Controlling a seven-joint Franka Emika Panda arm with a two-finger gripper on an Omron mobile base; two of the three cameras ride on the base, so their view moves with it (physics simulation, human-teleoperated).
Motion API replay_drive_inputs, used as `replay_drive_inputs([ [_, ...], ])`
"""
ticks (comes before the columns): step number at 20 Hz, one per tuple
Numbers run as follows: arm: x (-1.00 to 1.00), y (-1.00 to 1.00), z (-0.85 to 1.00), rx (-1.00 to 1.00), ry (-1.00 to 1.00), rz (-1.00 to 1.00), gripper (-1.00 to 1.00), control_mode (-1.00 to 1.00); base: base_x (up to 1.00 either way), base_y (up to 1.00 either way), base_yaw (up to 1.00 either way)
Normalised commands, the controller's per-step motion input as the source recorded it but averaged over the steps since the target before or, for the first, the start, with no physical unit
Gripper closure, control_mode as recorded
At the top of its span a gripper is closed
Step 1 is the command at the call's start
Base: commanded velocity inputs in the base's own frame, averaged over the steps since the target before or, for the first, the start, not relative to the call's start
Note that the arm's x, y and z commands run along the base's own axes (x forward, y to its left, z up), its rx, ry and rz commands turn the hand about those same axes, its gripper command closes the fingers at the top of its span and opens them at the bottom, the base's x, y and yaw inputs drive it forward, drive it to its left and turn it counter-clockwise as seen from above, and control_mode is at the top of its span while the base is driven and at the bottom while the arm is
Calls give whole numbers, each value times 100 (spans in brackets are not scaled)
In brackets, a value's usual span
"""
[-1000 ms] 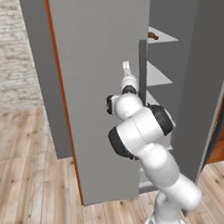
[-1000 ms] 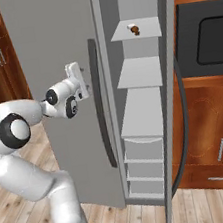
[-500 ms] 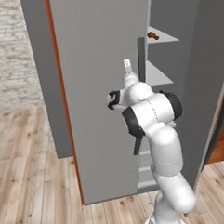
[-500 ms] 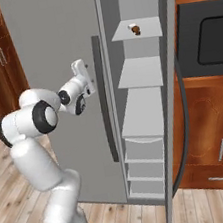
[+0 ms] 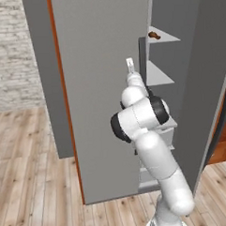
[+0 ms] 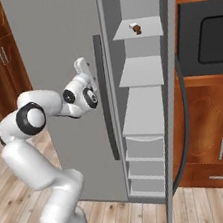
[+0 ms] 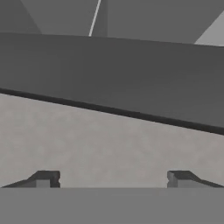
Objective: There's a chicken drumstick in the fridge that needs to be moved to the freezer for freezing. Pick up the chicken drumstick from the fridge, place it on any shelf in the freezer, and close the fridge and freezer doors when done.
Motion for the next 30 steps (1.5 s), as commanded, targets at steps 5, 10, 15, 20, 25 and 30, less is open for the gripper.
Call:
replay_drive_inputs([
  [5,-60,0,85,0,-2,-1,-100,-100,0,0,0],
  [10,-84,0,65,0,1,0,-100,-100,0,0,0],
  [15,-81,0,63,-3,12,0,-100,-100,0,0,0],
  [20,-58,-19,50,-17,28,-1,-100,-100,0,0,0],
  [25,-40,-13,11,-32,49,-6,-100,-100,0,0,0],
  [30,-49,-2,1,-32,51,-4,-100,-100,0,0,0],
])
